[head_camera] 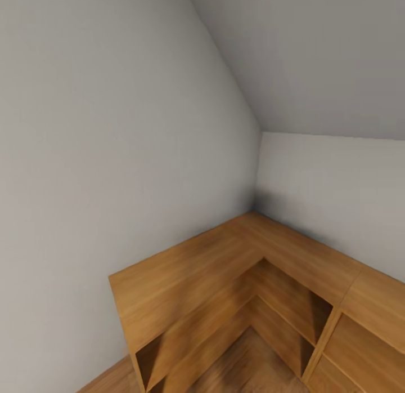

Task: In the bedroom, organize the workspace by keeping the computer under the desk, ensuring the monitor is on the desk, placing the keyboard on the desk next to the monitor, placing the mouse on the desk next to the keyboard, moving the folder from the swivel chair onto the desk next to the mouse, stacking the notebook on top of the folder with the pen on top of the notebook, and positioning the swivel chair next to the desk.

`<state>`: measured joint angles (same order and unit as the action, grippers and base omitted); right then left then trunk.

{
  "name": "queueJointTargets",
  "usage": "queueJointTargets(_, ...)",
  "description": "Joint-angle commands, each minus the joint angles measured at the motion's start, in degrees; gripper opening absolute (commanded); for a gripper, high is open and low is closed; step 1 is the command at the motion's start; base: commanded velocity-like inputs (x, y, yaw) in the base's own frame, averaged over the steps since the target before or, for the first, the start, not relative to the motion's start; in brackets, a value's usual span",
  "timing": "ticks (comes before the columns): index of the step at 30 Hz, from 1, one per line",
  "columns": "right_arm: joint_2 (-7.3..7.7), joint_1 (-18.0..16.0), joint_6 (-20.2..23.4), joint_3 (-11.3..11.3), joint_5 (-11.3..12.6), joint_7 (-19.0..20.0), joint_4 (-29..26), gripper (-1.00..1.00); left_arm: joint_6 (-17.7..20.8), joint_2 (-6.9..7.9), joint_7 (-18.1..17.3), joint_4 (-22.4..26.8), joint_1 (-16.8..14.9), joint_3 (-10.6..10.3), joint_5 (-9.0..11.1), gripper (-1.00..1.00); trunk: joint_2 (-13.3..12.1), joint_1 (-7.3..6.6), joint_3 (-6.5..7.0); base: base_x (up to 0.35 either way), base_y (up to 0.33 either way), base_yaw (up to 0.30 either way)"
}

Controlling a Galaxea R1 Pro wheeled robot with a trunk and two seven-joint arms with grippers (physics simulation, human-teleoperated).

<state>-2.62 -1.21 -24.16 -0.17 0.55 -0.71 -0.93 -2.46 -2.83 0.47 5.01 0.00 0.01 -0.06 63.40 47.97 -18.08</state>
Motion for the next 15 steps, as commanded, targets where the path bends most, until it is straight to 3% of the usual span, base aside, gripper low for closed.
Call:
queueJointTargets(1, -0.01, -0.04, -0.2, 0.0, 0.06, -0.07, 0.01, 1.0, -0.79, 0.0, 0.05, 0.09, 0.0, -0.01, -0.01, 1.0, -0.38, -0.23, 0.12, 0.0, 0.0, -0.264)
queueJointTargets(10, -0.01, -0.06, -2.55, -0.01, 0.07, -0.08, -0.34, 1.0, -7.32, 0.04, 0.05, 1.57, -0.02, -0.01, -0.02, 1.0, -3.99, -2.2, 1.74, 0.0, 0.0, -0.269)
queueJointTargets(12, -0.02, -0.08, -6.0, -0.01, 0.07, -0.08, -0.89, 1.0, -8.76, 0.3, 0.04, 4.96, 0.0, -0.01, -0.02, 1.0, -4.79, -2.64, 2.1, 0.0, 0.0, -0.275)
queueJointTargets(15, -0.02, -0.06, -6.97, 0.02, 0.07, -0.08, -1.96, 1.0, -8.98, 0.66, 0.05, 7.29, -0.02, -0.01, -0.02, 1.0, -5.99, -3.3, 2.64, 0.0, 0.0, -0.278)
